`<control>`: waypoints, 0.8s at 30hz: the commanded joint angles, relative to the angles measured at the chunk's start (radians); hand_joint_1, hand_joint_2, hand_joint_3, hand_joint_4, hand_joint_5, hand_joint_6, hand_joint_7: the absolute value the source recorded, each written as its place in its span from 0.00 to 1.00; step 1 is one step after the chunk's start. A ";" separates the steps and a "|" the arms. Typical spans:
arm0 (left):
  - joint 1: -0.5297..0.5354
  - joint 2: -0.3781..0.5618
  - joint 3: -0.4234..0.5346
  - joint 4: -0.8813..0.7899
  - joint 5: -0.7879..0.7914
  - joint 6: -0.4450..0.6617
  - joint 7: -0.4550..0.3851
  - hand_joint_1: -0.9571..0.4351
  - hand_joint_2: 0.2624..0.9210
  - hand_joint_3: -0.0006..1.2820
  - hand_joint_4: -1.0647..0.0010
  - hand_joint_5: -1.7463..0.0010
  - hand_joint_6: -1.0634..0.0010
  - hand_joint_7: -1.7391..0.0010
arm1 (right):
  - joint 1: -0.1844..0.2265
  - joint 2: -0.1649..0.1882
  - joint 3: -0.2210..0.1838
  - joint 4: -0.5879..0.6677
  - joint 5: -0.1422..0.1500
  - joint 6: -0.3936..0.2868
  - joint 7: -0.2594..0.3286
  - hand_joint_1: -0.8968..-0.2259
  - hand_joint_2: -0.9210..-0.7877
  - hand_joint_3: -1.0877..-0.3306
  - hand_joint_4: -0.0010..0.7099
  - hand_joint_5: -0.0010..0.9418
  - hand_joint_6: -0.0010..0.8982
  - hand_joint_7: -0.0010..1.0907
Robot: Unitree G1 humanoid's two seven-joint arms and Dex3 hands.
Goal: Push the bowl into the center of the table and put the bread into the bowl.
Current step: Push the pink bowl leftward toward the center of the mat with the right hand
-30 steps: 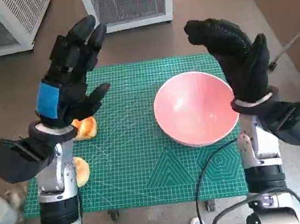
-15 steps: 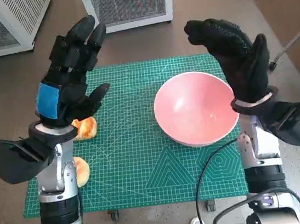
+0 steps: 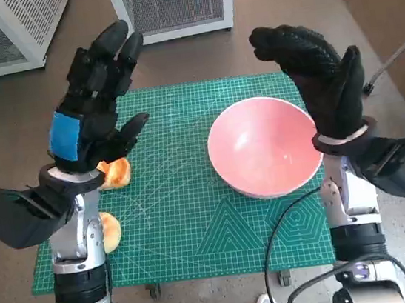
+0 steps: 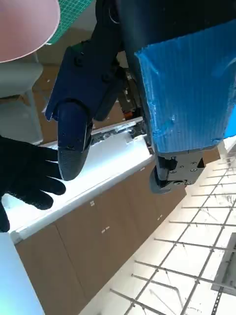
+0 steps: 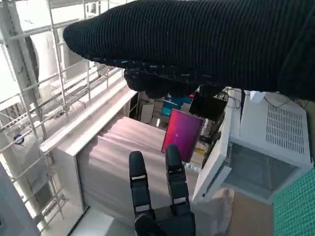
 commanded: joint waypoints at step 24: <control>0.025 -0.022 0.010 -0.018 -0.035 0.002 0.005 0.25 1.00 0.20 0.78 1.00 0.87 0.77 | -0.109 -0.197 -0.130 0.769 -0.189 -0.143 -0.278 0.38 0.00 0.48 0.27 0.01 0.15 0.26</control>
